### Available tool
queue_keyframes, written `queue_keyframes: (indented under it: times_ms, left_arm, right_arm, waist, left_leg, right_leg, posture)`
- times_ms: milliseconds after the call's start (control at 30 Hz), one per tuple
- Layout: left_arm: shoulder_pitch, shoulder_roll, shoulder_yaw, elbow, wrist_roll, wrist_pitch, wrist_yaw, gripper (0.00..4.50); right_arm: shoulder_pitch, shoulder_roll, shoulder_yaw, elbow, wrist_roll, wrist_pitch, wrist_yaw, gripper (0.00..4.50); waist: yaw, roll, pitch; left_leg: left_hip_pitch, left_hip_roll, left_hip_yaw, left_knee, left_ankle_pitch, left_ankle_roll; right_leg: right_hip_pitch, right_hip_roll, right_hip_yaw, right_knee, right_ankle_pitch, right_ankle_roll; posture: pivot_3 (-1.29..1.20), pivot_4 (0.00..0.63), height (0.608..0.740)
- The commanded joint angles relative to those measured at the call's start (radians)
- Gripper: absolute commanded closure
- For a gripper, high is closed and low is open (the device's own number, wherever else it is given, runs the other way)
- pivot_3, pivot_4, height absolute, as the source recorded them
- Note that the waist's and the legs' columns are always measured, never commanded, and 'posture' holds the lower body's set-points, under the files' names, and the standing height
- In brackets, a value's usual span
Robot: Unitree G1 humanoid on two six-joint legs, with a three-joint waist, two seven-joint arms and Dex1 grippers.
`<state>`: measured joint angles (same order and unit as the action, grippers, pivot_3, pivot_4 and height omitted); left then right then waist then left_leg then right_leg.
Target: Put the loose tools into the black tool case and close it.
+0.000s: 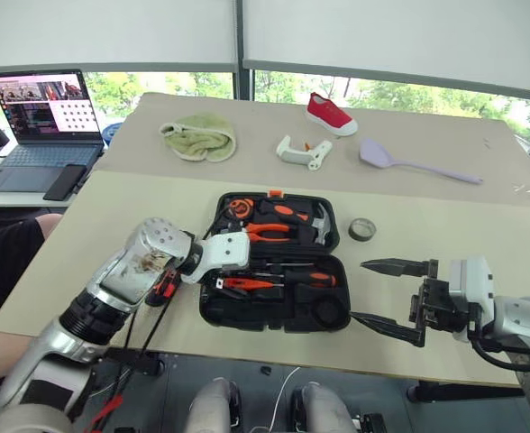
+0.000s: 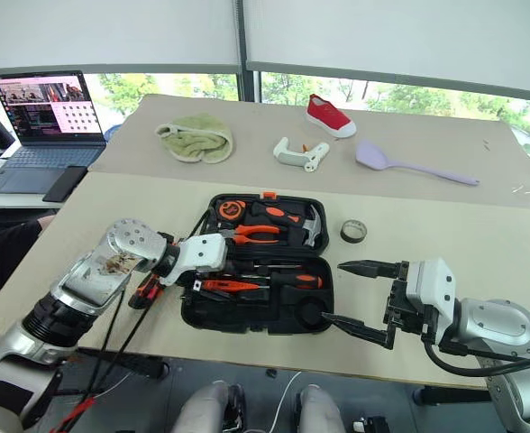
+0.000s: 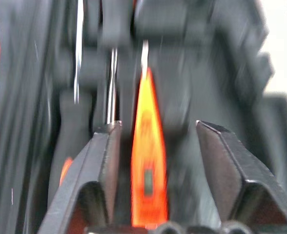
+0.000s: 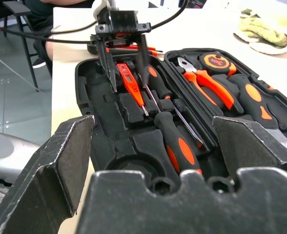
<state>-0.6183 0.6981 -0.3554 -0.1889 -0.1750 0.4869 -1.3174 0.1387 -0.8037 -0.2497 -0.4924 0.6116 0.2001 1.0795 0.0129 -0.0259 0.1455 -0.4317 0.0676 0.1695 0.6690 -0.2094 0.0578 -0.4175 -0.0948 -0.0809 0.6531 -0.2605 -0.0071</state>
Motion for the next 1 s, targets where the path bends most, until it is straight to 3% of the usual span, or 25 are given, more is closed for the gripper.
queue_keyframes:
  times_ms: [33,133,167,233,300,400,833,1000]
  left_arm:
    - [0.008,0.023,0.067,-0.062,-0.053,0.007,0.004,2.08]
    - [0.054,0.046,0.08,-0.022,-0.026,-0.064,0.02,2.08]
    - [0.073,0.035,0.089,0.014,-0.022,-0.089,0.036,2.47]
    - [0.095,0.019,0.091,0.07,-0.022,-0.137,0.042,2.82]
    - [0.105,0.003,0.081,0.117,-0.01,-0.179,0.056,3.68]
    - [0.114,-0.022,0.069,0.185,0.02,-0.229,0.086,4.47]
    - [0.194,-0.033,0.007,0.173,0.065,-0.242,0.098,4.47]
    - [0.214,-0.049,0.048,0.168,0.059,-0.223,0.162,4.47]
  right_arm:
    - [0.006,-0.001,-0.024,-0.016,0.011,-0.008,0.007,0.0]
    - [0.002,0.001,-0.017,-0.012,0.01,-0.007,0.008,0.0]
    - [-0.002,0.004,-0.01,-0.011,0.009,-0.007,0.007,0.0]
    - [-0.009,0.008,0.0,-0.01,0.007,-0.007,0.005,0.0]
    - [-0.014,0.009,0.004,-0.007,0.008,-0.007,0.005,0.0]
    - [-0.017,0.009,0.002,-0.005,0.008,-0.006,0.009,0.0]
    - [0.01,0.002,-0.027,-0.027,0.018,0.006,0.001,0.0]
    - [-0.009,0.011,-0.016,-0.009,0.01,-0.001,-0.002,0.0]
  waist:
    - [0.0,0.0,0.0]
    - [-0.002,0.0,0.0]
    - [-0.003,0.0,0.0]
    - [-0.002,0.0,0.0]
    - [-0.001,0.0,0.0]
    - [0.003,0.0,0.0]
    - [-0.001,0.001,-0.002]
    - [0.002,0.003,-0.003]
  left_leg:
    - [0.0,0.0,0.0,0.001,0.0,0.0]
    - [0.001,0.0,0.0,0.002,0.0,0.0]
    - [0.001,0.0,0.0,0.002,-0.001,0.001]
    - [0.002,0.0,0.0,0.002,-0.003,0.005]
    - [0.002,0.0,0.0,0.004,-0.003,0.006]
    - [0.001,0.001,0.0,0.007,-0.006,0.009]
    - [0.003,0.001,0.0,0.009,-0.006,0.01]
    - [0.01,0.001,0.0,0.008,-0.008,0.013]
  right_leg:
    - [0.0,0.0,0.0,0.001,0.0,0.0]
    - [0.0,0.0,0.001,0.003,0.0,0.0]
    - [0.0,0.0,0.002,0.004,0.0,0.0]
    - [0.0,0.0,0.002,0.004,0.0,0.0]
    - [0.0,0.0,0.002,0.005,0.0,0.0]
    - [0.0,0.0,0.002,0.007,0.0,0.0]
    - [0.002,-0.001,0.002,0.008,0.0,0.001]
    - [0.011,-0.003,0.002,0.005,-0.001,0.001]
  posture:
    - [0.0,0.15,0.736]
    - [0.0,0.15,0.736]
    - [0.0,0.15,0.736]
    - [0.0,0.15,0.736]
    - [0.0,0.15,0.736]
    - [0.0,0.15,0.736]
    - [0.0,0.15,0.736]
    - [0.0,0.15,0.736]
